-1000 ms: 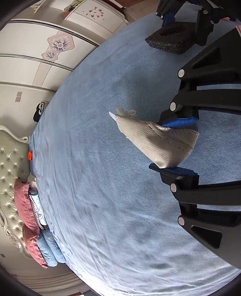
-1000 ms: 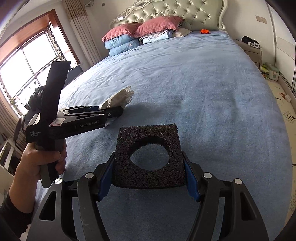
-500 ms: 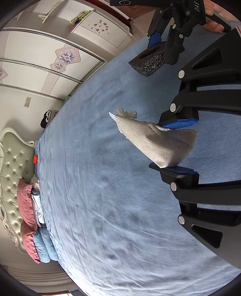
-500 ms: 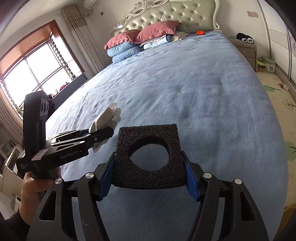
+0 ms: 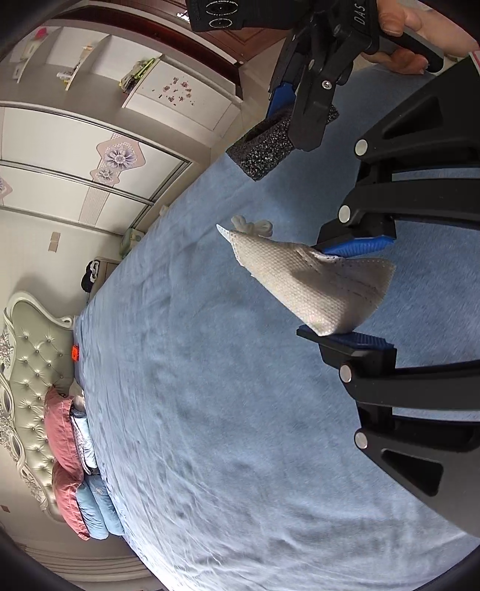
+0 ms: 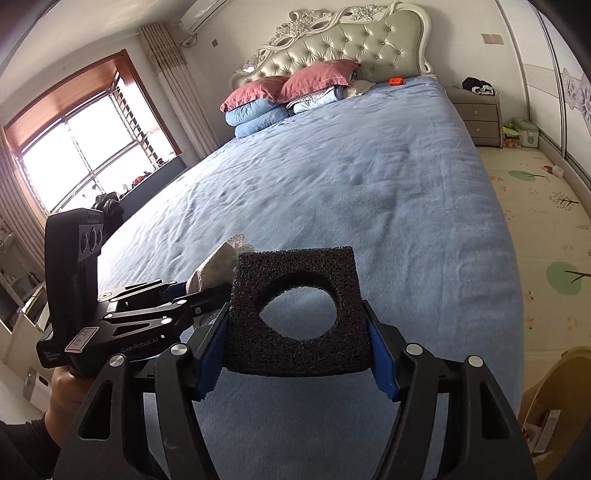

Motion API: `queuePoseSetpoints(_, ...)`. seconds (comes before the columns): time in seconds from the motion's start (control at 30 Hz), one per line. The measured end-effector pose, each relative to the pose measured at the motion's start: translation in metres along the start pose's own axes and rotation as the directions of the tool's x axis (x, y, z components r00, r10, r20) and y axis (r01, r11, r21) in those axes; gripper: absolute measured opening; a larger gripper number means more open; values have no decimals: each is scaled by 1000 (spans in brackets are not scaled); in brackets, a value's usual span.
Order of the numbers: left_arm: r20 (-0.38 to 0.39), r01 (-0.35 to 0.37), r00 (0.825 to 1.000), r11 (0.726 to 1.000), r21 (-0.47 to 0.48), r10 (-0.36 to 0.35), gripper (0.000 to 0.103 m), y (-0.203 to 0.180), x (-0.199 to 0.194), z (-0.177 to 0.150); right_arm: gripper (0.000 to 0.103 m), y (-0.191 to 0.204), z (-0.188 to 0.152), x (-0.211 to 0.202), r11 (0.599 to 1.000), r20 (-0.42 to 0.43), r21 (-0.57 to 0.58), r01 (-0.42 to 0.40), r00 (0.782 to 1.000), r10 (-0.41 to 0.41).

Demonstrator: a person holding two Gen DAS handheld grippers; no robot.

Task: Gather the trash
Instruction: 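Carry the beige mask and black foam in both tools over the yellow bin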

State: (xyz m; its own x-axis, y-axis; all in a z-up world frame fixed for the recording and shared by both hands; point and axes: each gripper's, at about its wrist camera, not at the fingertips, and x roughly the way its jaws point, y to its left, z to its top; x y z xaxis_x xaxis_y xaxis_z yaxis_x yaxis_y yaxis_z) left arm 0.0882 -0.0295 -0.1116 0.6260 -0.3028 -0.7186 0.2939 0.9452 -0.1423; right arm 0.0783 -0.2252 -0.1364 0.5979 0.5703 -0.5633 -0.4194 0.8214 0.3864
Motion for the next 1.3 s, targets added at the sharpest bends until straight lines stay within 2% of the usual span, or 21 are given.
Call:
queuePoseSetpoints(0.27, -26, 91, 996, 993, 72, -89, 36, -62, -6, -20, 64, -22, -45, -64, 997, 22, 12, 74, 997, -74)
queuePoseSetpoints(0.5, -60, 186, 982, 967, 174, -178, 36, -139, 7, -17, 64, -61, -68, -125, 984, 93, 101, 144, 984, -154)
queuePoseSetpoints(0.67, -112, 271, 962, 935, 228, -251, 36, -197, 26, -17, 64, -94, -85, -161, 963, 116, 163, 215, 965, -235)
queuePoseSetpoints(0.9, -210, 359, 929, 885, 297, -306, 36, -270, 58, -16, 64, -149, -110, -207, 908, 131, 268, 320, 922, -364)
queuePoseSetpoints(1.13, -295, 419, 897, 843, 336, -328, 36, -331, 96, -14, 64, -194, -139, -234, 852, 102, 359, 381, 891, -441)
queuePoseSetpoints(1.3, -383, 467, 861, 817, 339, -333, 36, -364, 129, -20, 64, -216, -152, -248, 821, 93, 403, 404, 875, -476)
